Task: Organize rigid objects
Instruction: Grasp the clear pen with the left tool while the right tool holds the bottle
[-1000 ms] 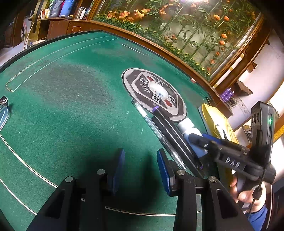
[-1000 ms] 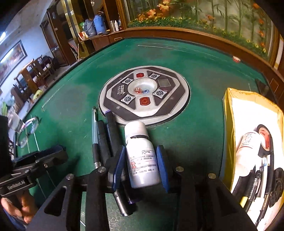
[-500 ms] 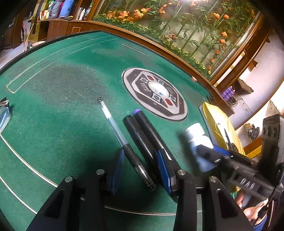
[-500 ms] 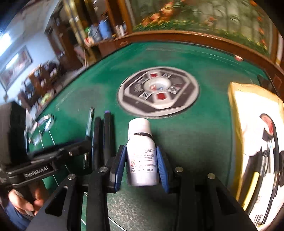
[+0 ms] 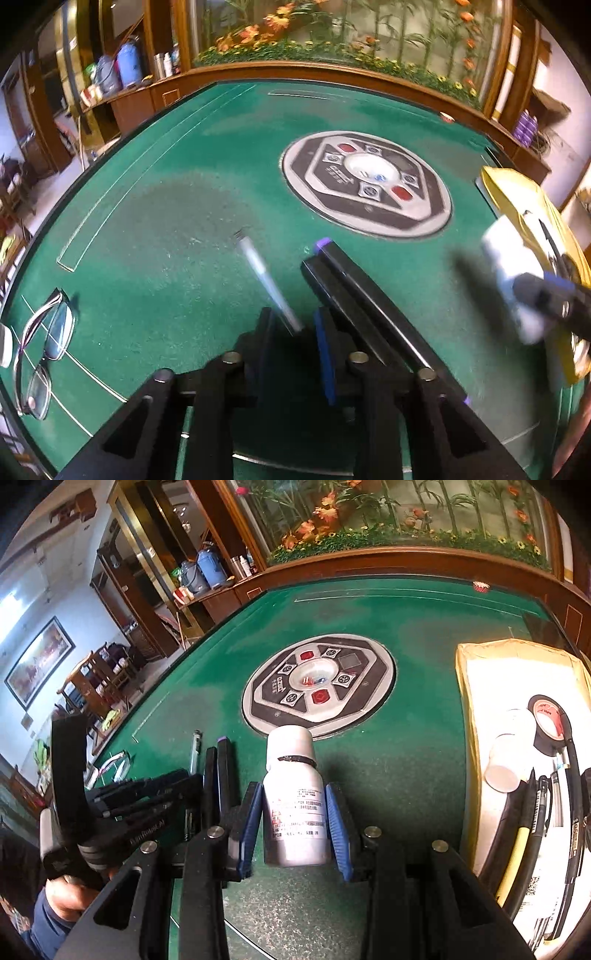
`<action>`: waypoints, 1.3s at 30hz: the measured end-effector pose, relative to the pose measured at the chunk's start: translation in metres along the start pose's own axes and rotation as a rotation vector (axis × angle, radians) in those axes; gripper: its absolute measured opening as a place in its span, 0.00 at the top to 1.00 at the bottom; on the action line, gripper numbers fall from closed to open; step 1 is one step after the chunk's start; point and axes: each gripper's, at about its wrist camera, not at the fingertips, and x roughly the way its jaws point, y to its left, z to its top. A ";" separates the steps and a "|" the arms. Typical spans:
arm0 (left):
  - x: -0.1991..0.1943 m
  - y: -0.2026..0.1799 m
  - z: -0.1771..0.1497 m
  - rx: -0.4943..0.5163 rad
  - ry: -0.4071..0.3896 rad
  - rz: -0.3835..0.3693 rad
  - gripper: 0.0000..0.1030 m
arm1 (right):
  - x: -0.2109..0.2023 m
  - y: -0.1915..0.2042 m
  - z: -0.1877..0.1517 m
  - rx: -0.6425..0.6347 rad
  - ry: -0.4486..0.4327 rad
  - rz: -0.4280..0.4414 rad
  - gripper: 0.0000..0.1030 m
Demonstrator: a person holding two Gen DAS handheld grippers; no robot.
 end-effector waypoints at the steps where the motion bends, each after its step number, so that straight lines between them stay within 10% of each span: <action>1: -0.003 0.002 -0.004 0.000 0.010 -0.013 0.90 | -0.001 -0.002 0.000 0.007 -0.002 0.003 0.67; 14: -0.031 0.032 -0.022 -0.076 -0.024 -0.108 0.91 | -0.001 0.002 0.001 0.001 -0.006 0.028 0.67; 39: -0.063 -0.049 -0.013 0.112 -0.156 -0.057 0.91 | -0.004 0.004 0.000 -0.004 -0.012 0.041 0.68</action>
